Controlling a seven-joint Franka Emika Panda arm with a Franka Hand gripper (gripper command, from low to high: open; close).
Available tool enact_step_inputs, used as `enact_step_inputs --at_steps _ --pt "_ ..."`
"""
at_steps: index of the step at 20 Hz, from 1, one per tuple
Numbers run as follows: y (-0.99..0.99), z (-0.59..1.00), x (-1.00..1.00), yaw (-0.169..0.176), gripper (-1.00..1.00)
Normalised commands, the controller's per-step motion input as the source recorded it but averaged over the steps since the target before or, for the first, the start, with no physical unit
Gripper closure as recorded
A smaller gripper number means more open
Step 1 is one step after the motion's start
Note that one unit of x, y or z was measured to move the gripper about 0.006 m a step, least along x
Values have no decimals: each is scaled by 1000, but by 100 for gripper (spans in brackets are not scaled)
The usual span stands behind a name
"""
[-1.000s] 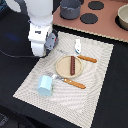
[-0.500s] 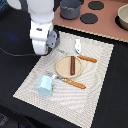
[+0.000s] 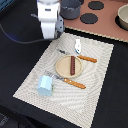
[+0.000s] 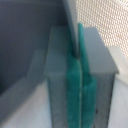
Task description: Interact with the objects in diverse but meaningful ways.
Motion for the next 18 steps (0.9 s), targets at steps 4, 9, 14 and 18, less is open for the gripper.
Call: enact_step_inputs --at_steps 4,9,14,18 --pt "-16 346 719 43 100" --pt "-5 239 758 34 100" --pt "60 171 646 66 100" --pt "179 196 664 70 100"
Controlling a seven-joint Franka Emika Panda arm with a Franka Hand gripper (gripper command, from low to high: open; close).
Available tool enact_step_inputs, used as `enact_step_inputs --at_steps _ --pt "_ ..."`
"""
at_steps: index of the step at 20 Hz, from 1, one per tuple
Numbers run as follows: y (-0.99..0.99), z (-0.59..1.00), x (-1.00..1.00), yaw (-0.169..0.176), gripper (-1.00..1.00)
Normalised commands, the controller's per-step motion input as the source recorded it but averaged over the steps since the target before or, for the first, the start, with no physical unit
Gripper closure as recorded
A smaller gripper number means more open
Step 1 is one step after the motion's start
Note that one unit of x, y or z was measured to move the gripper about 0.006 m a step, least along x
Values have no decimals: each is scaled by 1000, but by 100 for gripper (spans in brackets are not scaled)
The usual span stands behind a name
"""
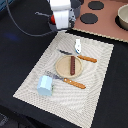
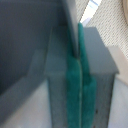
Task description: Interact with the objects in diverse but meaningful ways.
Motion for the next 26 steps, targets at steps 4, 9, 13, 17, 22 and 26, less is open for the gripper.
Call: enact_step_inputs --at_steps 4,9,13,17,22,26 --pt "268 186 589 95 100" --pt "366 208 683 78 100" --pt "365 304 950 2 100" --pt "294 374 990 0 100" --pt "249 427 1000 0 100" --pt "299 349 996 0 100"
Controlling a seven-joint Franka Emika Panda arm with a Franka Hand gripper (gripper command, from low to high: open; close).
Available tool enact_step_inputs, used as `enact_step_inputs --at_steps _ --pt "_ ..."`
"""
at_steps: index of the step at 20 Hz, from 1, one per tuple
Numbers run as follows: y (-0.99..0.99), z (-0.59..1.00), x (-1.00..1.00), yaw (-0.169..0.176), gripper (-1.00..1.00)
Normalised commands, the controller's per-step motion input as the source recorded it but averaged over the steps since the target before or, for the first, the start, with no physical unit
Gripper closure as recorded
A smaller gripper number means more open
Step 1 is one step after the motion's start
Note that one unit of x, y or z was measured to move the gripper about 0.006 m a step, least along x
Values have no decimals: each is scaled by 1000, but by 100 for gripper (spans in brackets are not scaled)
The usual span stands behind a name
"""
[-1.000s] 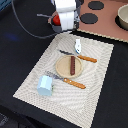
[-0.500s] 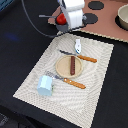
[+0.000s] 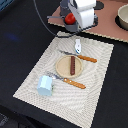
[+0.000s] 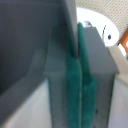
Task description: Interact with the objects in diverse but meaningful ways.
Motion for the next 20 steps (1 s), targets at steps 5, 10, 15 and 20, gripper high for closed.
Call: enact_step_inputs --at_steps 5,10,15,20 --pt "477 386 951 0 100" --pt "671 333 470 20 100" --pt "542 469 -14 54 100" --pt "519 490 14 50 100"
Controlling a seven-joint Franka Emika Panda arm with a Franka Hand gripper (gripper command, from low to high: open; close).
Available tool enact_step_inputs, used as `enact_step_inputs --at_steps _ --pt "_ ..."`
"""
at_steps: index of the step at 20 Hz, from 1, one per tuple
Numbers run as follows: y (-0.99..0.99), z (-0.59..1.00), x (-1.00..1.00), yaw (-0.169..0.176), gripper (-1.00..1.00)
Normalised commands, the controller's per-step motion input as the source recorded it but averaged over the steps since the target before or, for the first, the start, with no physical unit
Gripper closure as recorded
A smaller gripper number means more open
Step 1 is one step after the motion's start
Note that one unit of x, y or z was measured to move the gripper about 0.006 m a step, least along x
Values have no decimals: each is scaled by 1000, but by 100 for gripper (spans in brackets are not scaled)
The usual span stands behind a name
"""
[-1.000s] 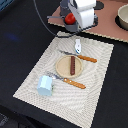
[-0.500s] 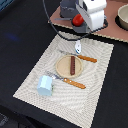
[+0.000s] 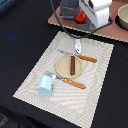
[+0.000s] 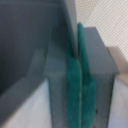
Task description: Interact with the objects in diverse but meaningful ways.
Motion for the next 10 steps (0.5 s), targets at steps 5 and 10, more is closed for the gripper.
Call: enact_step_inputs --at_steps 5,10 --pt "678 669 525 3 100" --pt "650 525 607 0 100"
